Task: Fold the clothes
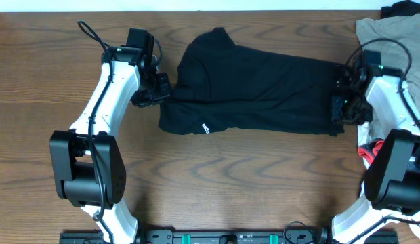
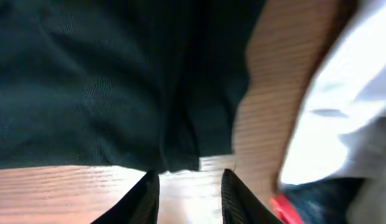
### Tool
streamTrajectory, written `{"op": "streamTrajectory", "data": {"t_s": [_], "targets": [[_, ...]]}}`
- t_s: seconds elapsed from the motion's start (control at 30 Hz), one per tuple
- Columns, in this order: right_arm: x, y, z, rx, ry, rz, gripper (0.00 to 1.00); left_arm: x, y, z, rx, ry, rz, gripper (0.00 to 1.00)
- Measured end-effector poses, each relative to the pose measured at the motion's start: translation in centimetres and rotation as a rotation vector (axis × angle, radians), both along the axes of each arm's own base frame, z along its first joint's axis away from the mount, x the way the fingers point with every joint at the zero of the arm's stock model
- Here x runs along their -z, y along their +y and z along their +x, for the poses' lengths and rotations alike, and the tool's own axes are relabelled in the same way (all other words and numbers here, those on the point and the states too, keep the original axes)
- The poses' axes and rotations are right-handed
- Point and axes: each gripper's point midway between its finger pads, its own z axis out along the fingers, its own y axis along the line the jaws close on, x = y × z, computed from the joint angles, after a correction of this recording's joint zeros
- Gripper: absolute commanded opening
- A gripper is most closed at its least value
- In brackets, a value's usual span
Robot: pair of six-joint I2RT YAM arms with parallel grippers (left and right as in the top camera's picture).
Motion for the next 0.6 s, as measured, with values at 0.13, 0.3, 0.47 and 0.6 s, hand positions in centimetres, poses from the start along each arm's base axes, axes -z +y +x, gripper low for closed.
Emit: {"op": "streamTrajectory", "data": {"t_s": [0.13, 0.3, 0.47, 0.6], "targets": [[2.0, 0.5, -1.1, 0.0, 0.012, 0.02, 0.28, 0.0, 0.0, 0.0, 0.0, 0.0, 0.0, 0.06], [3.5, 0.6, -1.3, 0.005, -0.009, 0.021, 0.13, 0.0, 0.0, 0.0, 0.0, 0.002, 0.0, 0.06], [3.8, 0.0, -1.5, 0.046, -0.005, -0.016, 0.14, 0.0, 0.0, -0.1, 0.0, 0.004, 0.0, 0.06], [3.7, -0.9, -2.1, 0.076, 0.018, -0.073, 0.2, 0.0, 0.0, -0.1, 0.0, 0.004, 0.0, 0.06]]}}
